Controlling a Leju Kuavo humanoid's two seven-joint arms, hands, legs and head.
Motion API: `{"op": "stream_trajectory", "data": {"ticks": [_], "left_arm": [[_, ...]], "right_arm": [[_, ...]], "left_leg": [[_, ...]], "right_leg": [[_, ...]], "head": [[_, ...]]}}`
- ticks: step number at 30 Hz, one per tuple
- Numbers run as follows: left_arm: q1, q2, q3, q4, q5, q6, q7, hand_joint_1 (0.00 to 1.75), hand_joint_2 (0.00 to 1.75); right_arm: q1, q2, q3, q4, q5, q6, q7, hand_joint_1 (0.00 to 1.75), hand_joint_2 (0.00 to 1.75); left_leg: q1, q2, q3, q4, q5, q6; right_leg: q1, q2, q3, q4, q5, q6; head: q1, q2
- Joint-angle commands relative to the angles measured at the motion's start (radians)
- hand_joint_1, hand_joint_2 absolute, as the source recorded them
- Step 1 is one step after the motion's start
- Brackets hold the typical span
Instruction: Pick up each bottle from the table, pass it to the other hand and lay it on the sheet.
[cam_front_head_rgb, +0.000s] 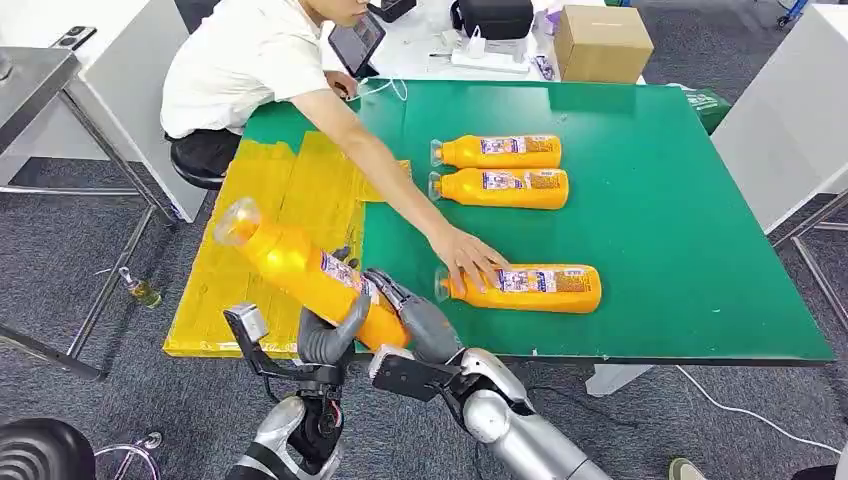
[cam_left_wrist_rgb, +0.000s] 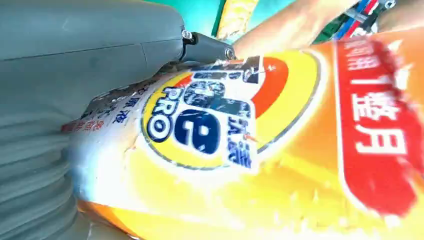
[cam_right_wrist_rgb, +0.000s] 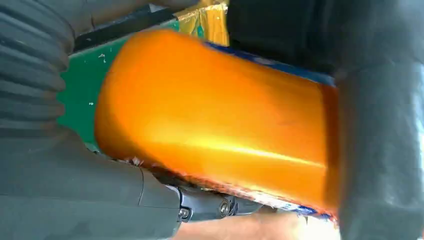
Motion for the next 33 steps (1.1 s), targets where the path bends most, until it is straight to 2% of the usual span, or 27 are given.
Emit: {"op": "stream_trajectory", "data": {"ticks": [1,2,3,5,9,10,12,13,19,20,21,22,24,25,26,28,30,31,32,33], "left_arm": [[-0.036,-0.003,0.062,-0.016,0.071,-0.059,0.035,1.75,1.75],[-0.032,-0.003,0.063,-0.023,0.071,-0.061,0.036,1.75,1.75],[-0.028,-0.006,0.076,-0.029,0.087,-0.071,0.054,1.75,1.75],[-0.031,0.003,0.104,-0.022,0.127,-0.089,0.083,1.75,1.75],[-0.064,0.012,0.15,0.039,0.121,-0.076,0.091,1.75,1.75],[-0.071,0.02,0.149,0.052,0.093,-0.063,0.086,1.75,1.75],[-0.079,0.03,0.159,0.07,0.057,-0.05,0.075,1.75,1.75],[-0.076,0.041,0.16,0.073,0.024,-0.031,0.077,1.75,1.75],[-0.07,0.045,0.169,0.071,0.019,-0.035,0.078,1.75,1.75],[-0.072,0.055,0.153,0.078,-0.032,0.008,0.091,1.75,1.75],[-0.081,0.077,0.132,0.103,-0.152,0.13,0.084,1.75,1.75],[-0.082,0.079,0.141,0.115,-0.18,0.154,0.073,1.75,1.75],[-0.081,0.085,0.16,0.126,-0.257,0.213,0.042,1.75,1.75],[-0.071,0.09,0.174,0.113,-0.275,0.217,0.038,1.75,1.75],[-0.065,0.092,0.184,0.103,-0.295,0.228,0.042,1.54,1.75],[-0.057,0.097,0.193,0.087,-0.336,0.257,0.052,1.41,1.75],[-0.059,0.102,0.19,0.087,-0.393,0.301,0.053,1.61,1.75],[-0.071,0.11,0.183,0.102,-0.48,0.372,0.054,1.61,1.75],[-0.082,0.119,0.171,0.12,-0.571,0.436,0.057,1.71,1.75],[-0.087,0.124,0.167,0.126,-0.596,0.449,0.058,1.73,1.75]], "right_arm": [[0.047,-0.012,0.079,0.07,0.046,-0.024,-0.01,0.0,1.75],[0.048,-0.014,0.078,0.071,0.047,-0.024,-0.011,0.0,1.75],[0.049,-0.015,0.08,0.073,0.077,-0.051,-0.009,0.0,1.75],[0.059,-0.012,0.076,0.077,0.095,-0.077,-0.01,0.0,1.75],[0.08,-0.008,0.053,0.078,0.133,-0.136,-0.019,0.0,1.75],[0.089,-0.01,0.043,0.074,0.15,-0.169,-0.019,0.0,1.75],[0.111,-0.016,0.012,0.057,0.168,-0.221,-0.019,0.0,1.75],[0.129,-0.018,-0.014,0.041,0.195,-0.281,-0.017,0.0,1.75],[0.136,-0.025,-0.023,0.029,0.195,-0.278,-0.017,0.0,1.75],[0.15,-0.017,-0.052,0.021,0.239,-0.351,-0.011,0.0,1.75],[0.171,-0.012,-0.106,0.016,0.346,-0.519,0.021,0.0,1.75],[0.189,-0.019,-0.135,-0.003,0.371,-0.552,0.026,0.0,1.75],[0.29,0.076,-0.424,-0.133,0.524,-0.552,-0.071,0.0,1.75],[0.316,0.121,-0.54,-0.163,0.57,-0.552,-0.135,0.0,1.75],[0.326,0.152,-0.614,-0.19,0.59,-0.552,-0.168,0.0,1.75],[0.335,0.19,-0.709,-0.226,0.61,-0.552,-0.216,0.0,1.75],[0.343,0.227,-0.786,-0.255,0.638,-0.552,-0.26,0.0,1.75],[0.344,0.262,-0.857,-0.27,0.653,-0.552,-0.296,0.0,1.75],[0.342,0.272,-0.88,-0.277,0.666,-0.552,-0.307,0.0,1.75],[0.341,0.274,-0.887,-0.281,0.67,-0.552,-0.307,0.0,1.75]], "left_leg": [[0.0,-0.001,0.003,-0.001,-0.001,0.001],[0.001,-0.002,0.008,-0.001,-0.002,0.002],[0.0,-0.001,0.004,-0.001,-0.001,0.001],[0.001,-0.002,0.008,-0.001,-0.003,0.002],[0.001,-0.002,0.007,-0.002,-0.002,0.001],[0.001,-0.001,0.004,-0.001,-0.001,0.001],[0.001,-0.002,0.009,-0.002,-0.002,0.002],[0.0,-0.002,0.003,-0.002,0.0,0.001],[0.0,-0.001,0.003,-0.001,-0.001,0.001],[0.0,0.0,0.008,-0.001,-0.003,0.002],[0.0,0.0,0.006,-0.001,-0.002,0.002],[0.0,0.0,0.004,-0.001,-0.001,0.001],[0.0,-0.002,0.008,-0.002,-0.002,0.002],[0.0,-0.002,0.003,-0.001,-0.001,0.001],[0.0,-0.003,0.005,-0.001,-0.002,0.001],[0.0,0.0,0.003,-0.001,-0.002,0.001],[-0.001,0.0,0.002,0.0,-0.001,0.001],[0.0,0.0,0.004,0.0,-0.002,0.001],[0.0,-0.001,0.006,0.0,-0.003,0.002],[0.0,-0.001,0.002,-0.001,-0.001,0.001]], "right_leg": [[0.001,-0.002,0.004,-0.001,-0.001,-0.002],[0.002,-0.004,0.009,-0.002,-0.003,-0.004],[0.001,-0.003,0.004,-0.001,-0.001,-0.002],[0.002,-0.004,0.009,-0.002,-0.003,-0.004],[0.002,-0.004,0.008,-0.002,-0.003,-0.004],[0.001,-0.003,0.005,-0.002,-0.001,-0.003],[0.002,-0.004,0.01,-0.002,-0.003,-0.004],[0.001,-0.003,0.004,-0.002,-0.001,-0.002],[0.001,-0.002,0.004,-0.001,-0.001,-0.002],[0.001,-0.002,0.008,-0.001,-0.003,-0.004],[0.001,-0.002,0.007,-0.001,-0.002,-0.003],[0.001,-0.002,0.005,-0.001,-0.002,-0.002],[0.001,-0.004,0.009,-0.002,-0.003,-0.004],[0.0,-0.004,0.004,-0.001,-0.002,-0.003],[0.001,-0.005,0.007,0.0,-0.003,-0.004],[0.0,-0.001,0.003,0.0,-0.002,-0.003],[0.0,-0.001,0.002,0.001,-0.002,-0.003],[0.001,-0.002,0.005,0.001,-0.003,-0.004],[0.001,-0.003,0.007,0.0,-0.003,-0.004],[0.0,-0.002,0.003,0.0,-0.002,-0.002]], "head": [[0.0,0.0],[0.0,0.0],[0.0,0.0],[0.0,0.0],[0.0,0.0],[0.0,0.0],[0.0,0.0],[0.0,0.0],[0.001,0.0],[0.0,0.0],[0.0,0.0],[0.001,0.0],[0.0,0.0],[0.001,0.0],[0.0,0.0],[0.001,0.0],[0.0,0.0],[0.0,0.0],[0.001,0.0],[0.001,0.0]]}}
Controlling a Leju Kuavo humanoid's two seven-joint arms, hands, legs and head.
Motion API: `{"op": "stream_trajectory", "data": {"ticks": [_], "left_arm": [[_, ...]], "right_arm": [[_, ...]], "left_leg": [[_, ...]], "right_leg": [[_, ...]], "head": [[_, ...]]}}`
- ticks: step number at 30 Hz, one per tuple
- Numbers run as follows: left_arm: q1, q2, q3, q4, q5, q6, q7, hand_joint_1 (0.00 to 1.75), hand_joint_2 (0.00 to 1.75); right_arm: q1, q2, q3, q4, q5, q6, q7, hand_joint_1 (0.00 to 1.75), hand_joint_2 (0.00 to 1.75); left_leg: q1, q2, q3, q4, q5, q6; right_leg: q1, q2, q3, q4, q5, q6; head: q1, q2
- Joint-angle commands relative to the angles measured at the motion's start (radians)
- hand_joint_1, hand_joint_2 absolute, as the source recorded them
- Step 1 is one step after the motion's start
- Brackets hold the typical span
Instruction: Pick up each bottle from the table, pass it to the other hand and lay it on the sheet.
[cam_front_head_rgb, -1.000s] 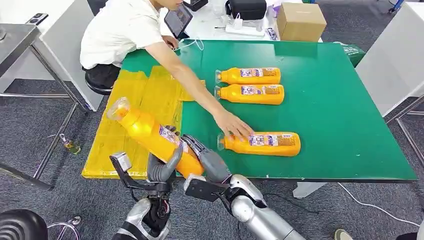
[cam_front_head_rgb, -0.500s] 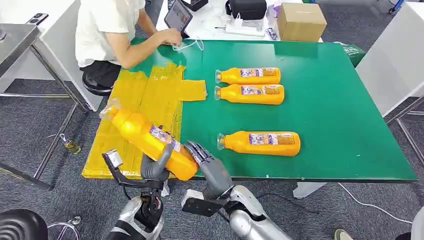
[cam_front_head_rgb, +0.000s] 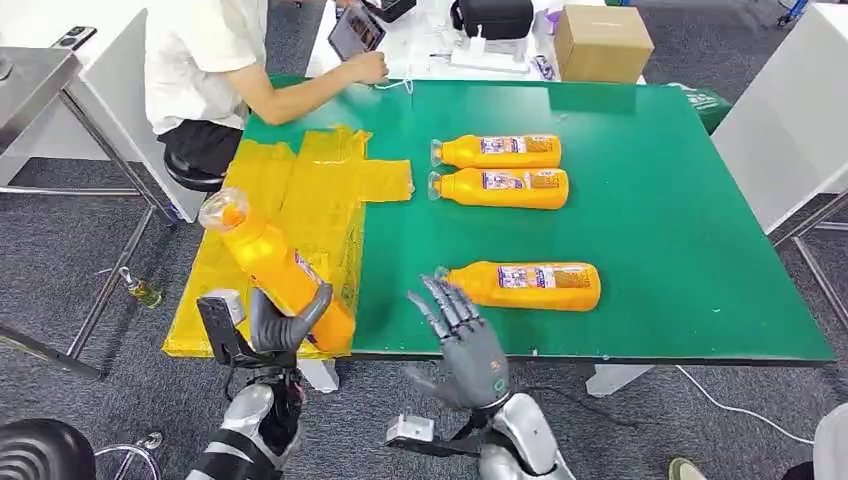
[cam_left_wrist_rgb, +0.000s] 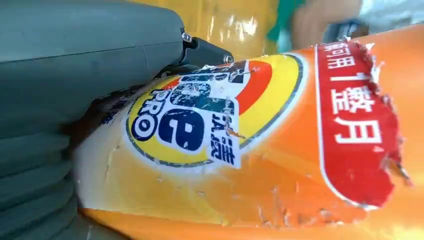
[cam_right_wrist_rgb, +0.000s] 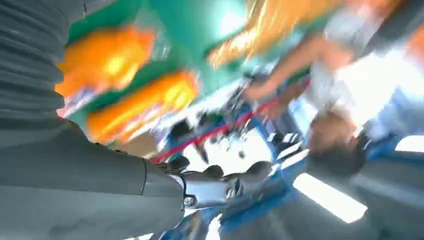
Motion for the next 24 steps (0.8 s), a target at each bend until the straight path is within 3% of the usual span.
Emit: {"op": "stream_trajectory", "data": {"ticks": [1,2,3,8,12,16,18,23,24], "left_arm": [[-0.068,0.068,-0.005,0.105,-0.343,0.223,0.032,1.73,1.75],[-0.076,0.077,-0.014,0.122,-0.398,0.241,0.057,1.73,1.75],[-0.123,0.104,-0.017,0.206,-0.675,0.336,0.175,1.73,1.75],[-0.187,0.099,0.047,0.306,-0.978,0.336,0.276,1.69,1.75],[-0.271,0.118,0.059,0.444,-1.423,0.336,0.507,1.69,1.75],[-0.352,0.12,0.029,0.604,-1.503,0.262,0.529,1.61,1.75],[-0.368,0.117,0.03,0.624,-1.495,0.216,0.524,1.66,1.75],[-0.43,0.121,-0.005,0.712,-1.534,0.044,0.573,1.5,1.75],[-0.434,0.121,-0.006,0.719,-1.534,0.039,0.57,1.24,1.75]], "right_arm": [[0.049,0.179,-0.48,-0.134,0.062,-0.003,-0.101,0.0,1.75],[0.045,0.18,-0.483,-0.129,0.054,-0.003,-0.101,0.0,1.75],[0.031,0.189,-0.495,-0.119,0.058,-0.003,-0.101,0.0,1.75],[0.008,0.205,-0.499,-0.111,0.085,-0.003,-0.1,0.0,1.75],[0.002,0.21,-0.49,-0.117,0.067,-0.003,-0.101,0.0,1.75],[0.005,0.197,-0.47,-0.113,0.034,-0.003,-0.101,0.0,1.75],[0.001,0.191,-0.459,-0.093,0.016,-0.003,-0.1,0.0,1.75],[-0.019,0.155,-0.39,-0.045,0.021,-0.003,-0.053,0.0,1.75],[-0.019,0.157,-0.395,-0.047,0.032,-0.003,-0.057,0.0,1.75]], "left_leg": [[-0.001,0.0,0.002,-0.001,0.0,0.001],[0.0,0.0,0.004,-0.001,-0.001,0.001],[0.0,0.0,0.007,-0.001,-0.002,0.002],[0.0,0.0,0.004,-0.001,0.0,0.001],[0.0,0.001,0.005,-0.001,0.0,0.001],[0.0,-0.001,0.008,-0.001,-0.001,0.002],[0.0,0.0,0.006,-0.001,-0.001,0.001],[0.001,0.002,0.009,-0.001,-0.002,0.002],[0.0,0.001,0.006,-0.001,0.0,0.001]], "right_leg": [[0.0,-0.001,0.002,0.0,-0.001,-0.002],[0.0,-0.002,0.004,0.0,-0.001,-0.002],[0.001,-0.002,0.007,0.0,-0.003,-0.004],[0.0,-0.001,0.004,0.0,-0.001,-0.003],[0.001,0.0,0.004,0.0,0.0,-0.003],[0.001,-0.003,0.008,-0.001,-0.002,-0.004],[0.001,-0.002,0.006,-0.001,-0.001,-0.003],[0.002,-0.001,0.009,-0.001,-0.002,-0.004],[0.001,0.0,0.007,-0.001,0.0,-0.003]], "head": [[0.0,0.0],[0.0,0.0],[0.0,0.0],[0.0,0.0],[0.0,0.0],[0.0,0.0],[0.0,0.0],[0.0,0.0],[0.0,0.0]]}}
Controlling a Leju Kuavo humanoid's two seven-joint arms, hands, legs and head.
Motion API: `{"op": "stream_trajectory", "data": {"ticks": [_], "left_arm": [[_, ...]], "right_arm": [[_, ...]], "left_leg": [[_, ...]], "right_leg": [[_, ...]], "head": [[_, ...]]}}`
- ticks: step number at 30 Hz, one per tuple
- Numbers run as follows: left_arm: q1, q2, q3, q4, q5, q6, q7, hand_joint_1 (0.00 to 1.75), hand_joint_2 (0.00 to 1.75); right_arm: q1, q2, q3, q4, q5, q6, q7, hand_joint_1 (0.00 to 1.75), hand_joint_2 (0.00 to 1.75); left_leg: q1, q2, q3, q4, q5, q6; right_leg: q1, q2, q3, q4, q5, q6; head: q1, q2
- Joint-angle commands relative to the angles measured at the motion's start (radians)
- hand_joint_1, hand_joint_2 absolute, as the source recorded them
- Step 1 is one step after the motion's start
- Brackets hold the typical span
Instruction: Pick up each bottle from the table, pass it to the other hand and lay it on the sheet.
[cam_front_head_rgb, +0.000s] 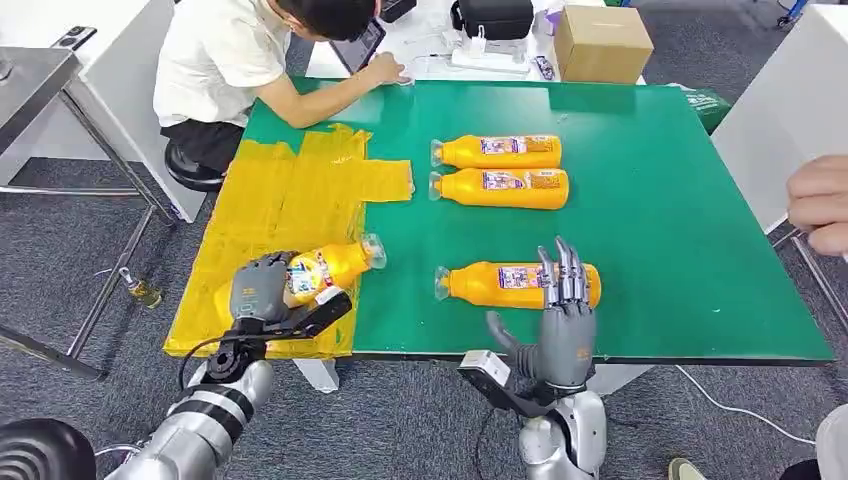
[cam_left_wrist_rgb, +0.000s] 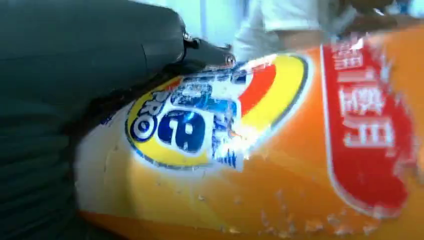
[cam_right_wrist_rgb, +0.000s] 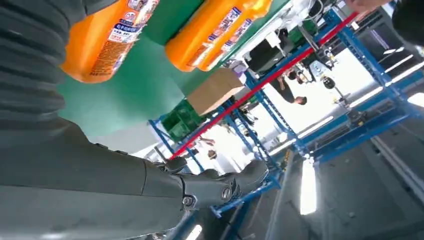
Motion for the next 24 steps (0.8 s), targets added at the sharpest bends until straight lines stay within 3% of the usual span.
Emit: {"op": "stream_trajectory", "data": {"ticks": [1,8,9,10,11,15,19,21,24], "left_arm": [[-0.147,0.018,-0.043,0.276,-0.035,-0.176,0.04,1.24,1.75],[-0.147,0.018,-0.043,0.276,-0.035,-0.176,0.04,1.24,1.75],[-0.15,0.015,-0.038,0.28,-0.03,-0.181,0.041,0.33,1.75],[-0.151,0.012,-0.029,0.284,-0.018,-0.191,0.037,0.09,1.75],[-0.152,0.009,-0.022,0.287,-0.004,-0.212,0.025,0.0,1.75],[-0.133,-0.023,0.085,0.257,0.219,-0.379,-0.193,0.0,1.75],[-0.11,-0.021,0.105,0.189,0.401,-0.567,-0.368,0.0,1.75],[-0.095,-0.006,0.071,0.136,0.491,-0.68,-0.427,0.0,1.75],[-0.076,0.007,0.027,0.081,0.566,-0.725,-0.442,0.0,1.75]], "right_arm": [[-0.049,-0.04,0.042,0.073,0.03,0.001,0.025,0.0,1.75],[-0.049,-0.04,0.042,0.073,0.03,0.001,0.025,0.0,1.75],[-0.049,-0.039,0.042,0.08,0.019,0.001,0.02,0.0,1.75],[-0.049,-0.038,0.04,0.08,0.021,0.001,0.02,0.0,1.75],[-0.047,-0.037,0.04,0.082,0.017,0.001,0.021,0.0,1.75],[-0.042,-0.041,0.028,0.097,-0.014,0.001,-0.002,0.0,1.75],[-0.047,-0.058,0.05,0.111,-0.055,0.001,-0.012,0.0,1.75],[-0.058,-0.068,0.069,0.133,-0.084,0.001,-0.012,0.0,1.75],[-0.061,-0.063,0.059,0.133,-0.066,0.001,-0.012,0.0,1.75]], "left_leg": [[0.0,0.001,0.004,-0.001,-0.001,0.001],[0.0,0.003,0.011,-0.002,-0.001,0.002],[0.0,0.003,0.01,-0.002,0.0,0.001],[0.0,0.004,0.012,-0.002,-0.001,0.002],[0.0,0.001,0.009,-0.001,0.0,0.001],[0.0,0.003,0.014,-0.002,0.0,0.002],[0.0,0.002,0.015,-0.003,0.0,0.001],[0.0,0.001,0.017,-0.003,0.0,0.002],[0.0,0.004,0.018,-0.003,0.0,0.002]], "right_leg": [[0.001,0.001,0.004,-0.001,0.0,-0.002],[0.001,0.001,0.01,-0.002,0.0,-0.004],[0.001,0.001,0.009,-0.001,0.0,-0.003],[0.002,0.002,0.01,-0.002,0.0,-0.004],[0.001,0.001,0.009,-0.001,0.0,-0.002],[0.002,0.001,0.013,-0.002,0.0,-0.004],[0.001,0.0,0.015,-0.003,0.0,-0.003],[0.001,0.0,0.017,-0.003,-0.001,-0.003],[0.001,0.002,0.018,-0.003,0.0,-0.003]], "head": [[0.0,0.0],[0.0,0.0],[0.0,0.0],[0.0,0.0],[0.0,0.0],[0.0,0.0],[0.0,0.0],[0.0,0.0],[0.0,0.0]]}}
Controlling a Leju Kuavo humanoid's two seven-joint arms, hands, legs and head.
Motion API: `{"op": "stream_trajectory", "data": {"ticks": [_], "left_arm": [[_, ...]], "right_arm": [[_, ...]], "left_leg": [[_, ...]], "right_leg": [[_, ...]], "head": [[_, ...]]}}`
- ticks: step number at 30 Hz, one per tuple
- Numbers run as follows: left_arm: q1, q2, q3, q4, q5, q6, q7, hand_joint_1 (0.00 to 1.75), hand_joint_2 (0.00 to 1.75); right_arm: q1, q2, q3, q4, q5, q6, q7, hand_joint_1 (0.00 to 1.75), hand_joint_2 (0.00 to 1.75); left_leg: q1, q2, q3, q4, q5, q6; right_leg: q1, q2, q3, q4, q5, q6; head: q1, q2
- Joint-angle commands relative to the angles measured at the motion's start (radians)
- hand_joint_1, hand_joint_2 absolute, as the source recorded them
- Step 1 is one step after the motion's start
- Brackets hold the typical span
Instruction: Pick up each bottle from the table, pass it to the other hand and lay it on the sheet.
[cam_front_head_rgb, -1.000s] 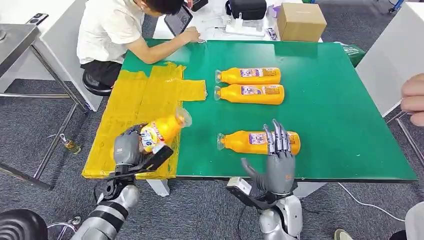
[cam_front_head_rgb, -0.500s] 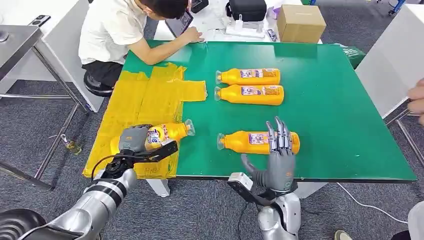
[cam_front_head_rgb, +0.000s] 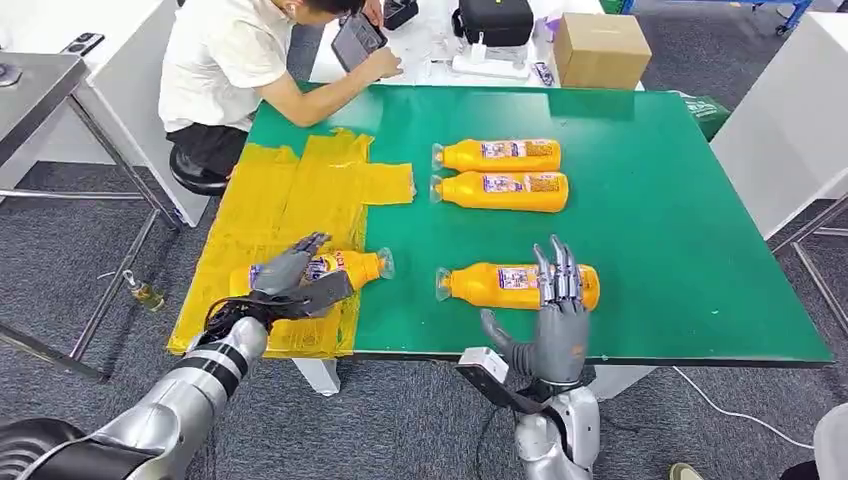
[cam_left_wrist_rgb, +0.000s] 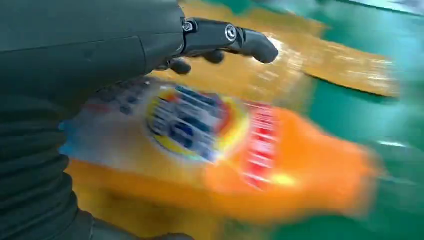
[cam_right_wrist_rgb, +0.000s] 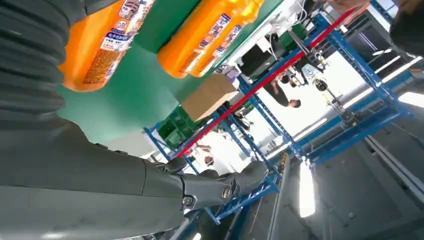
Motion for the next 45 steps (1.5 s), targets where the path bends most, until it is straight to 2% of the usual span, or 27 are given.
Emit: {"op": "stream_trajectory", "data": {"ticks": [1,3,5,7,8,11,14,16,17,19,20,21,22,23,25,26,29,30,31,32,35,36,37,38,39,42,45], "left_arm": [[0.078,0.02,-0.028,-0.101,0.22,-0.225,-0.11,0.0,1.75],[0.093,0.016,-0.057,-0.138,0.241,-0.171,-0.104,0.0,1.75],[0.15,-0.018,-0.07,-0.248,0.309,-0.075,-0.112,0.0,1.75],[0.18,-0.023,-0.088,-0.305,0.328,-0.05,-0.106,0.0,1.75],[0.223,-0.033,-0.108,-0.389,0.317,0.068,-0.124,0.0,1.75],[0.29,-0.037,-0.188,-0.524,0.286,0.242,-0.139,0.0,1.75],[0.305,-0.043,-0.2,-0.553,0.29,0.277,-0.145,0.0,1.75],[0.323,-0.049,-0.214,-0.584,0.284,0.314,-0.152,0.0,1.75],[0.34,-0.049,-0.246,-0.617,0.264,0.43,-0.183,0.0,1.75],[0.345,-0.059,-0.294,-0.625,0.233,0.522,-0.18,0.0,1.75],[0.346,-0.061,-0.304,-0.626,0.231,0.541,-0.18,0.0,1.75],[0.353,-0.072,-0.316,-0.632,0.246,0.588,-0.189,0.0,1.75],[0.357,-0.078,-0.329,-0.631,0.266,0.603,-0.191,0.0,1.75],[0.359,-0.08,-0.335,-0.632,0.277,0.607,-0.192,0.0,1.75],[0.395,-0.093,-0.36,-0.649,0.38,0.57,-0.216,0.0,1.75],[0.401,-0.092,-0.366,-0.648,0.388,0.564,-0.214,0.0,1.75],[0.401,-0.092,-0.366,-0.648,0.388,0.564,-0.214,0.0,1.75],[0.401,-0.092,-0.366,-0.648,0.388,0.564,-0.214,0.0,1.75],[0.408,-0.091,-0.37,-0.648,0.399,0.56,-0.219,0.0,1.75],[0.413,-0.092,-0.371,-0.653,0.444,0.527,-0.223,0.0,1.75],[0.421,-0.097,-0.392,-0.63,0.512,0.456,-0.209,0.0,1.75],[0.421,-0.1,-0.396,-0.628,0.545,0.429,-0.218,0.0,1.75],[0.422,-0.107,-0.4,-0.623,0.57,0.411,-0.223,0.0,1.75],[0.42,-0.108,-0.404,-0.62,0.575,0.406,-0.225,0.0,1.75],[0.412,-0.11,-0.418,-0.614,0.579,0.403,-0.227,0.0,1.75],[0.409,-0.108,-0.422,-0.615,0.584,0.393,-0.225,0.0,1.75],[0.398,-0.107,-0.433,-0.607,0.601,0.393,-0.211,0.0,1.75]], "right_arm": [[-0.043,-0.043,0.026,0.092,-0.022,0.001,-0.006,0.0,1.75],[-0.036,-0.042,0.018,0.088,-0.024,0.001,-0.006,0.0,1.75],[-0.016,-0.034,-0.013,0.071,-0.004,0.001,-0.006,0.0,1.75],[-0.007,-0.033,-0.02,0.062,0.003,0.001,-0.006,0.0,1.75],[0.005,-0.024,-0.046,0.041,0.037,0.001,-0.006,0.0,1.75],[0.017,-0.015,-0.081,0.019,0.099,0.001,-0.006,0.0,1.75],[0.015,-0.018,-0.093,0.028,0.126,0.001,0.007,0.0,1.75],[0.008,-0.031,-0.098,0.051,0.166,0.001,0.04,0.0,1.75],[0.001,-0.077,-0.068,0.046,0.308,0.001,0.142,0.0,1.75],[-0.023,-0.11,-0.067,0.057,0.323,0.001,0.173,0.0,1.75],[-0.029,-0.118,-0.067,0.061,0.333,0.001,0.181,0.0,1.75],[-0.043,-0.147,-0.057,0.068,0.381,0.001,0.232,0.0,1.75],[-0.05,-0.174,-0.046,0.076,0.402,0.001,0.269,0.0,1.75],[-0.053,-0.186,-0.04,0.082,0.412,0.001,0.285,0.0,1.75],[-0.07,-0.281,0.022,0.159,0.471,0.001,0.454,0.0,1.75],[-0.079,-0.332,0.053,0.182,0.433,0.001,0.48,0.0,1.75],[-0.079,-0.332,0.053,0.182,0.433,0.001,0.48,0.0,1.75],[-0.079,-0.332,0.053,0.182,0.433,0.001,0.48,0.0,1.75],[-0.086,-0.328,0.059,0.197,0.458,0.001,0.505,0.0,1.75],[-0.1,-0.347,0.08,0.229,0.482,0.001,0.543,0.0,1.75],[-0.187,-0.402,0.089,0.362,0.402,0.001,0.541,0.0,1.75],[-0.209,-0.401,0.079,0.374,0.373,0.001,0.52,0.0,1.75],[-0.238,-0.402,0.078,0.414,0.376,0.001,0.515,0.0,1.75],[-0.254,-0.401,0.08,0.432,0.374,0.001,0.509,0.0,1.75],[-0.295,-0.395,0.095,0.5,0.403,0.001,0.518,0.0,1.75],[-0.323,-0.377,0.114,0.575,0.426,0.001,0.541,0.0,1.75],[-0.389,-0.383,0.166,0.737,0.406,0.007,0.572,0.0,1.75]], "left_leg": [[0.0,0.005,0.005,-0.003,0.0,0.002],[0.0,0.003,0.003,-0.002,0.0,0.001],[0.0,0.003,0.003,-0.002,0.0,0.002],[-0.001,0.0,0.004,-0.002,-0.001,0.002],[0.0,0.001,0.003,-0.002,-0.001,0.002],[0.0,0.0,0.002,-0.001,-0.001,0.002],[0.0,0.0,0.0,0.0,-0.002,0.003],[0.0,0.001,-0.003,0.0,-0.002,0.002],[-0.001,0.002,-0.003,0.0,-0.003,0.002],[0.0,0.0,-0.003,-0.001,-0.003,0.002],[0.0,0.002,0.004,-0.001,-0.006,0.004],[0.0,0.002,0.004,-0.001,-0.006,0.005],[0.0,0.002,-0.002,0.0,-0.004,0.004],[0.0,0.002,-0.003,0.0,-0.004,0.004],[-0.001,0.0,-0.007,0.0,-0.002,0.003],[-0.001,0.001,-0.008,-0.001,-0.001,0.002],[-0.001,0.002,-0.002,-0.002,-0.004,0.004],[-0.002,0.001,-0.008,0.0,-0.002,0.002],[-0.002,0.001,-0.007,0.0,-0.003,0.002],[-0.003,0.001,-0.006,0.0,-0.003,0.003],[-0.002,0.005,-0.003,-0.001,-0.004,0.003],[-0.002,0.004,-0.007,-0.001,-0.002,0.002],[-0.002,0.006,-0.001,-0.001,-0.004,0.003],[-0.002,0.005,-0.006,0.0,-0.003,0.003],[-0.002,0.005,-0.005,0.0,-0.003,0.003],[-0.002,0.005,-0.008,0.0,-0.002,0.003],[-0.002,0.007,-0.005,-0.001,-0.003,0.003]], "right_leg": [[0.001,0.003,0.003,-0.003,0.001,-0.003],[0.0,0.002,0.002,-0.002,0.001,-0.002],[0.001,0.001,0.002,-0.002,0.0,-0.002],[0.0,-0.001,0.003,-0.003,-0.001,-0.002],[0.0,-0.001,0.002,-0.002,-0.001,-0.002],[0.0,-0.002,0.002,-0.002,-0.002,-0.002],[0.001,-0.003,-0.001,-0.001,-0.003,-0.003],[0.001,-0.001,-0.004,-0.001,-0.002,-0.003],[0.0,-0.001,-0.005,-0.001,-0.002,-0.003],[0.001,-0.002,-0.003,-0.002,-0.002,-0.003],[0.002,-0.003,0.004,-0.003,-0.005,-0.006],[0.002,-0.003,0.004,-0.004,-0.005,-0.006],[0.001,-0.002,-0.002,-0.003,-0.003,-0.003],[0.001,-0.002,-0.004,-0.002,-0.002,-0.003],[0.0,-0.003,-0.007,-0.002,-0.001,-0.002],[0.0,-0.001,-0.008,-0.002,0.0,-0.001],[0.0,-0.001,-0.001,-0.005,-0.001,-0.003],[-0.001,-0.001,-0.008,-0.002,0.0,-0.001],[-0.001,-0.001,-0.007,-0.002,-0.001,-0.002],[-0.002,-0.002,-0.005,-0.002,-0.002,-0.003],[-0.001,0.002,-0.005,-0.003,-0.001,-0.003],[-0.001,0.001,-0.008,-0.003,0.001,-0.002],[-0.001,0.002,-0.003,-0.004,-0.001,-0.004],[-0.001,0.002,-0.008,-0.002,0.0,-0.002],[-0.001,0.002,-0.006,-0.003,0.0,-0.002],[-0.002,0.002,-0.009,-0.002,0.001,-0.001],[-0.001,0.004,-0.007,-0.003,0.001,-0.002]], "head": [[0.0,0.0],[0.0,0.0],[0.0,0.0],[0.0,0.0],[0.0,0.0],[0.0,0.0],[0.0,0.0],[-0.001,0.0],[0.0,0.0],[0.0,0.0],[0.0,0.0],[0.0,0.0],[-0.001,0.0],[0.0,0.0],[0.0,0.0],[0.0,0.0],[0.0,0.0],[0.0,0.0],[0.0,0.0],[0.0,0.0],[-0.001,0.0],[0.0,0.0],[-0.001,0.0],[-0.001,0.0],[-0.001,0.0],[0.0,0.0],[-0.001,0.0]]}}
